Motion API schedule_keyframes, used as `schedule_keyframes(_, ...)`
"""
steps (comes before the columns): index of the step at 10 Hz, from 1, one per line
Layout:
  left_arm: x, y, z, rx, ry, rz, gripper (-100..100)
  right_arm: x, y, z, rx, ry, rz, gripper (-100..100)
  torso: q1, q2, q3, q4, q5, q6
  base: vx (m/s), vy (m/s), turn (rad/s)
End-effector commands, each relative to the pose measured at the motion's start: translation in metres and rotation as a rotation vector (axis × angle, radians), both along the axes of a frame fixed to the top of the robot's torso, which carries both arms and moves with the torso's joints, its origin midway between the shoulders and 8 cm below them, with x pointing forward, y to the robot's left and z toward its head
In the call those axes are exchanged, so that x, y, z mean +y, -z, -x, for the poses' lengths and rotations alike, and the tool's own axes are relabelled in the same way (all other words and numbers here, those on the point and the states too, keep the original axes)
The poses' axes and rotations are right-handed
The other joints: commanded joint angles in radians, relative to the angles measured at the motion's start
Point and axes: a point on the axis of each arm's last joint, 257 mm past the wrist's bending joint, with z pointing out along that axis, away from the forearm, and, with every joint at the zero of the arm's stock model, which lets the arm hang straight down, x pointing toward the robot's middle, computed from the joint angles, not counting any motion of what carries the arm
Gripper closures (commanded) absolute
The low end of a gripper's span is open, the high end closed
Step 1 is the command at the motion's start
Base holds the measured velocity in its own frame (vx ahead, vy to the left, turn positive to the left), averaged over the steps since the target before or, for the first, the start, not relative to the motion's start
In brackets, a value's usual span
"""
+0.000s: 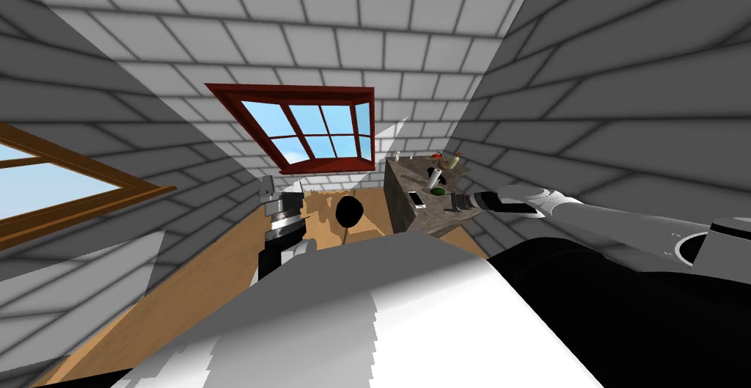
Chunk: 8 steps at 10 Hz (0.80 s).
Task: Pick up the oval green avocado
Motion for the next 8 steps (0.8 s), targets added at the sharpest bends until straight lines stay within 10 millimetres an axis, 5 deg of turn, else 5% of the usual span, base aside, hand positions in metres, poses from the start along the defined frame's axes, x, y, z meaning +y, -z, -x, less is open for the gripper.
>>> schedule_keyframes(1, 0.000, 0.000, 0.000, 0.000, 0.000, 0.000, 0, -0.027, 0.002, 0.014, 0.040, -0.001, 0.078, -100, 0.000, 0.000, 0.000, 0.000, 0.000, 0.000, 0.173, -0.056, 0.139)
schedule_keyframes(8, 0.000, 0.000, 0.000, 0.000, 0.000, 0.000, 0, -0.104, 0.022, 0.088, 0.226, 0.008, 0.284, -100, -0.003, -0.005, -0.003, -0.001, -0.001, 0.000, 0.190, -0.078, 0.106)
